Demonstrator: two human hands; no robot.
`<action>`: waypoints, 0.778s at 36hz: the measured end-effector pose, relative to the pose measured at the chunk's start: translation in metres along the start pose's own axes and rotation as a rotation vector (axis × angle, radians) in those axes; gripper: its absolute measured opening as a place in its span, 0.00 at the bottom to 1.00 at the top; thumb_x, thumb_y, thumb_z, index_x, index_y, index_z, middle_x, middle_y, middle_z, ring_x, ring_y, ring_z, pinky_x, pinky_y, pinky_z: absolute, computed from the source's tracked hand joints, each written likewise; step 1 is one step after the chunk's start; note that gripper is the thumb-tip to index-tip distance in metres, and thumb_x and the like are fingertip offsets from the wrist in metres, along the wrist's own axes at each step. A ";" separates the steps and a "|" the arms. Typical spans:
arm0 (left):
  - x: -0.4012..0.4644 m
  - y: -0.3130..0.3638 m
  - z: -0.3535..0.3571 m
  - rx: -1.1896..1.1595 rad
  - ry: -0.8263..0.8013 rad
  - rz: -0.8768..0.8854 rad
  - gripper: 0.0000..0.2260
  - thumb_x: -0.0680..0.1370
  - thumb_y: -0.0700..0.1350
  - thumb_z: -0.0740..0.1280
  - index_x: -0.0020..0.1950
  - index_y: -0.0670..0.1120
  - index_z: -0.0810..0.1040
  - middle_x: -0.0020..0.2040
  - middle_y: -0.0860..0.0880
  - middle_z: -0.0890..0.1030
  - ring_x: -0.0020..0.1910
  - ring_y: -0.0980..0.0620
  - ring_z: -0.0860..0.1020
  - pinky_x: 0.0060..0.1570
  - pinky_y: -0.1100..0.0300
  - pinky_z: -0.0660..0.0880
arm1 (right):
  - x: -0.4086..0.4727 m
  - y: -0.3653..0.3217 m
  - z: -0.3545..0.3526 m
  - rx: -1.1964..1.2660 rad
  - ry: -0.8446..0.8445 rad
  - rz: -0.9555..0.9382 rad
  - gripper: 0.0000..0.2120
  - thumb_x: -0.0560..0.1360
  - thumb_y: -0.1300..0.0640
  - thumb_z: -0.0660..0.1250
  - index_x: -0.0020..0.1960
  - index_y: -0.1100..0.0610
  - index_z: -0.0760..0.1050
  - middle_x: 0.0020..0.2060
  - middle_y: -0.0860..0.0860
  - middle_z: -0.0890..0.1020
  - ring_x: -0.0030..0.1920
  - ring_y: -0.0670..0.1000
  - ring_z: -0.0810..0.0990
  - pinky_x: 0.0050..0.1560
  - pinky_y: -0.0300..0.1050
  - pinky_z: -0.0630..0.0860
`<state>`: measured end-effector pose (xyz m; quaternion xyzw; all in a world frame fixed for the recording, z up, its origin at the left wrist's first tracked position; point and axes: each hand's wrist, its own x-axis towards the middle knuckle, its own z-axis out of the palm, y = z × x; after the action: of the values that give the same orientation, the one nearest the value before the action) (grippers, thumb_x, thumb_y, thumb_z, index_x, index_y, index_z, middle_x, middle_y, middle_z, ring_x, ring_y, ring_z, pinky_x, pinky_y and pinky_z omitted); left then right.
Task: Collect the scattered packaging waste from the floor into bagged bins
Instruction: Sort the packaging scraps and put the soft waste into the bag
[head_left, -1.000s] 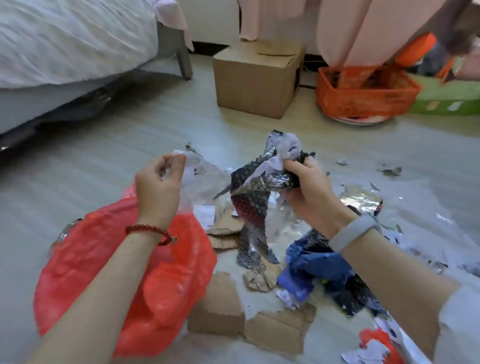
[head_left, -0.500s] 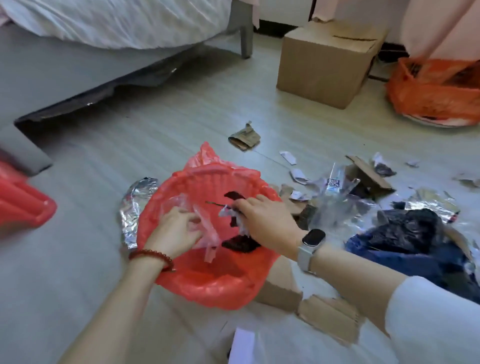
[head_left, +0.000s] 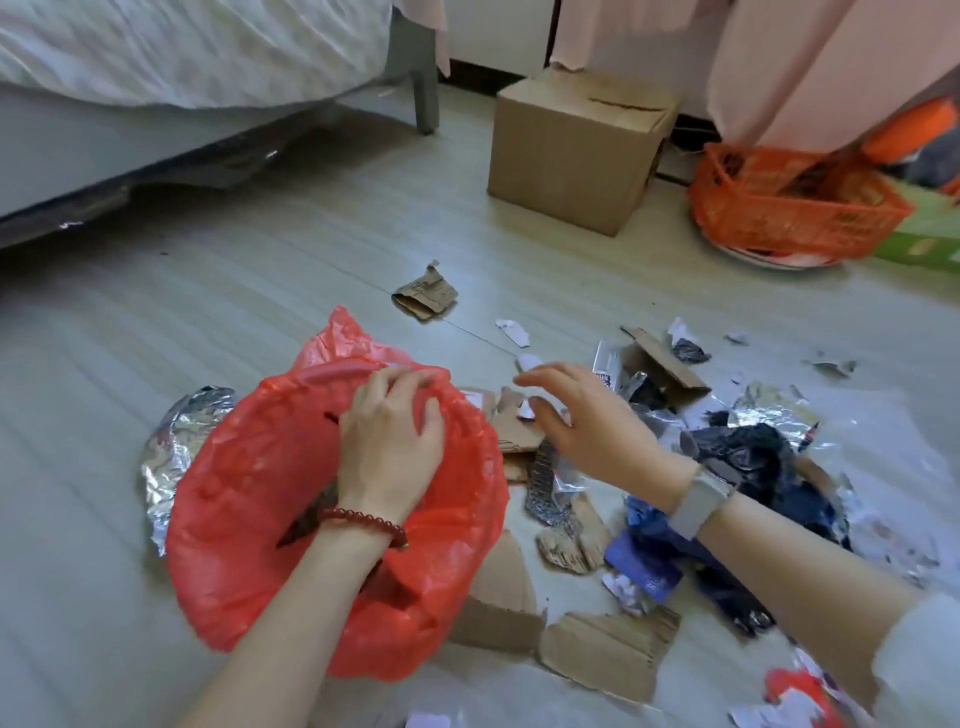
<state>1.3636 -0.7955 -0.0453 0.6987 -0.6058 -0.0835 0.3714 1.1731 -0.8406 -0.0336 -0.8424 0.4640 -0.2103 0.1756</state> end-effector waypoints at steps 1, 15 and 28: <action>0.002 0.015 0.013 -0.025 -0.026 0.035 0.15 0.72 0.47 0.59 0.54 0.44 0.79 0.55 0.45 0.77 0.57 0.45 0.74 0.59 0.49 0.70 | -0.009 0.022 -0.008 -0.042 0.008 0.088 0.15 0.78 0.58 0.59 0.64 0.56 0.72 0.61 0.53 0.75 0.65 0.53 0.69 0.62 0.40 0.63; -0.044 0.107 0.206 0.187 -0.932 0.282 0.25 0.77 0.49 0.61 0.72 0.50 0.58 0.70 0.45 0.62 0.67 0.42 0.63 0.63 0.47 0.65 | -0.159 0.230 0.019 -0.276 -0.419 0.868 0.27 0.74 0.52 0.64 0.71 0.48 0.60 0.74 0.56 0.52 0.69 0.63 0.61 0.58 0.56 0.72; -0.053 0.124 0.249 -0.674 -1.177 -0.153 0.46 0.69 0.39 0.74 0.73 0.59 0.46 0.65 0.50 0.71 0.58 0.53 0.75 0.49 0.62 0.78 | -0.166 0.189 -0.056 0.357 0.133 0.493 0.08 0.75 0.69 0.60 0.44 0.57 0.72 0.39 0.54 0.77 0.39 0.51 0.74 0.38 0.39 0.67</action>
<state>1.1117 -0.8502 -0.1634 0.4240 -0.5966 -0.6598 0.1704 0.9303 -0.8005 -0.1104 -0.6448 0.6203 -0.2941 0.3360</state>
